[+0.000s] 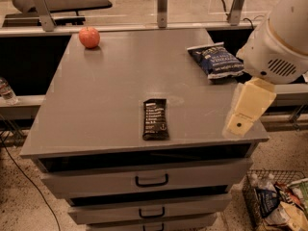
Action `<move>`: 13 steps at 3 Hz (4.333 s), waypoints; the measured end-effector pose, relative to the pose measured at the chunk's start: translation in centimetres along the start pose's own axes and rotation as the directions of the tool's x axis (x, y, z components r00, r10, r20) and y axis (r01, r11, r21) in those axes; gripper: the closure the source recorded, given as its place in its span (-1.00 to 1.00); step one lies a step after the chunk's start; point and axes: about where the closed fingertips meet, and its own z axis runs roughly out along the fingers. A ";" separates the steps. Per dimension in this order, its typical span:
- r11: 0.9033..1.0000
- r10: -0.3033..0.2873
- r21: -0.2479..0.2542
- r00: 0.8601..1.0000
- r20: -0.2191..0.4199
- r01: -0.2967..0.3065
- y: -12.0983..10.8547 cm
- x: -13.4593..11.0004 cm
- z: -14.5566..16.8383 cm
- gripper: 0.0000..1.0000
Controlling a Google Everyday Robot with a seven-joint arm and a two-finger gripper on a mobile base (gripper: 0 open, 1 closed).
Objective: Move rxbar chocolate near apple
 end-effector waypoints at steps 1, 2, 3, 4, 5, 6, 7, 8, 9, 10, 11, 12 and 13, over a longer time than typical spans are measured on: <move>1.000 0.000 0.000 1.000 0.000 0.000 0.0 0.0 0.0 -1.00; 0.999 0.032 0.009 0.999 0.013 -0.032 -0.3 -0.7 0.9 -1.00; 0.991 0.132 -0.009 0.989 0.070 -0.132 -1.4 -4.1 6.0 -1.00; 0.980 0.200 -0.036 0.975 0.093 -0.197 -2.0 -7.0 11.2 -1.00; 0.959 0.283 -0.068 0.951 0.122 -0.276 -2.5 -9.7 15.3 -1.00; 0.940 0.338 -0.102 0.931 0.136 -0.326 -1.9 -11.8 17.8 -1.00; 0.926 0.374 -0.099 0.919 0.127 -0.364 -1.5 -12.1 18.8 -1.00; 0.916 0.401 -0.086 0.908 0.123 -0.392 -1.1 -12.2 19.6 -0.65; 0.913 0.408 -0.081 0.904 0.128 -0.400 -1.4 -12.5 19.7 -0.17; 0.913 0.408 -0.081 0.904 0.128 -0.400 -1.5 -12.6 19.2 0.28; 0.913 0.407 -0.081 0.904 0.128 -0.400 -1.7 -12.8 18.5 0.77; 0.913 0.407 -0.081 0.904 0.129 -0.399 -1.7 -12.8 18.5 1.00; 0.941 0.337 -0.032 0.930 0.144 -0.336 -3.3 -13.7 17.4 1.00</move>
Offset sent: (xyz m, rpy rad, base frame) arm 0.0259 0.0182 -0.0227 0.0601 -0.0095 -0.0904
